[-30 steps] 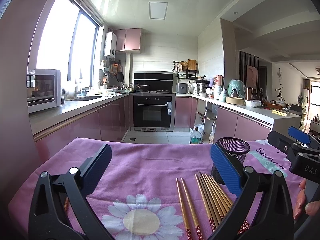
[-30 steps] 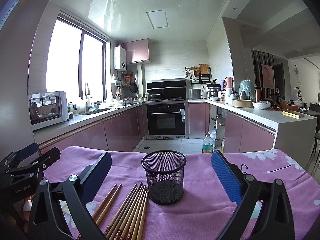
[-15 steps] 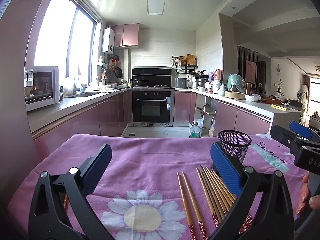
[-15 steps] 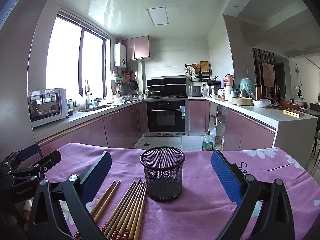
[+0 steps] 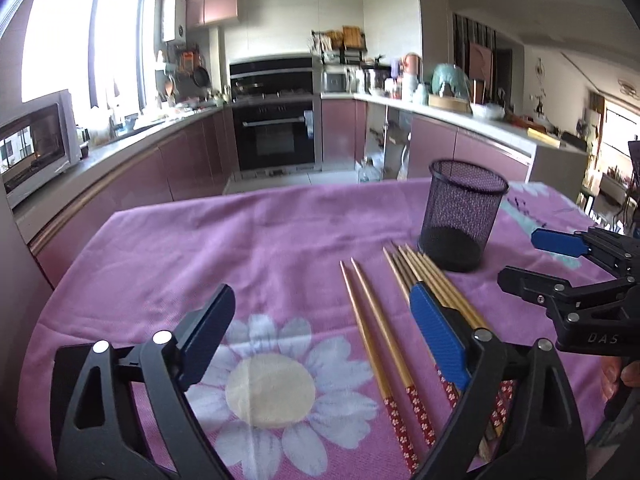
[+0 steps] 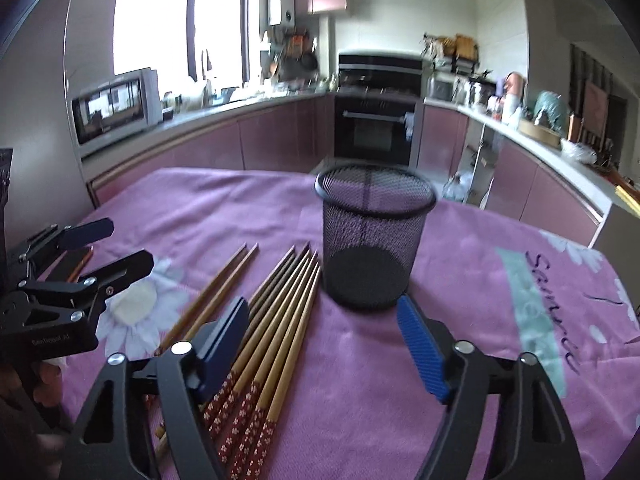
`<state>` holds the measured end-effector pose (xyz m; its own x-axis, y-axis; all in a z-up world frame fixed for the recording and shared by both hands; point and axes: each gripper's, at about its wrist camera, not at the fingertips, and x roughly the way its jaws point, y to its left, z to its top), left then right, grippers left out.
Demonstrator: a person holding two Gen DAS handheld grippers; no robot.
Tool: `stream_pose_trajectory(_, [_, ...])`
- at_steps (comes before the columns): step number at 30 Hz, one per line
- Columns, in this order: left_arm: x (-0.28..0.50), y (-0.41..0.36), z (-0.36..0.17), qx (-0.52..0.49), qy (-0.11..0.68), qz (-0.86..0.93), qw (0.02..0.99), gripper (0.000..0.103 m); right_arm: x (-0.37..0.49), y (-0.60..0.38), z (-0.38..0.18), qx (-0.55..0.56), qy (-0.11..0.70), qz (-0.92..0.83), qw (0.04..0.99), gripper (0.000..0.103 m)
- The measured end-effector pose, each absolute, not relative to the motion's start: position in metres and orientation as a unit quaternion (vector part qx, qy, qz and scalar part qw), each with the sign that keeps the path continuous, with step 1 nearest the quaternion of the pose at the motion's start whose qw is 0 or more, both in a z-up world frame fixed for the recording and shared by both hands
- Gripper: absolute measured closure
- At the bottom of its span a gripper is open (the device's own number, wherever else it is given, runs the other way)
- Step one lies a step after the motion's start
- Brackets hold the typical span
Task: Organize utensils
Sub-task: 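Close the left tool on one wooden chopstick while the right tool grasps another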
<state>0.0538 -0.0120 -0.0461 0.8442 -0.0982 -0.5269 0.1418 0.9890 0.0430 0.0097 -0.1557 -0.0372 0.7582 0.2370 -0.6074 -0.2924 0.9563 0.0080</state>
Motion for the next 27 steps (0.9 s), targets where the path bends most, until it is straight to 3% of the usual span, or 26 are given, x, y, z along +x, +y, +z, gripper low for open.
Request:
stream_pose_trajectory(9, [0.084, -0.019, -0.081, 0.046, 0.36, -0.096, 0.927, 0.032, 0.035, -0.148, -0.068, -0.05, 0.407, 0.157, 0.898, 0.074])
stream_pose_trajectory(21, [0.106, -0.033, -0.1, 0.045, 0.416, -0.137, 0.898, 0.041, 0.049, -0.142, -0.078, -0.056, 0.435, 0.164, 0.883, 0.076])
stream_pose_trajectory(27, [0.116, -0.042, -0.104, 0.052, 0.426, -0.143, 0.892, 0.056, 0.057, -0.138, -0.077, -0.06, 0.433, 0.165, 0.884, 0.082])
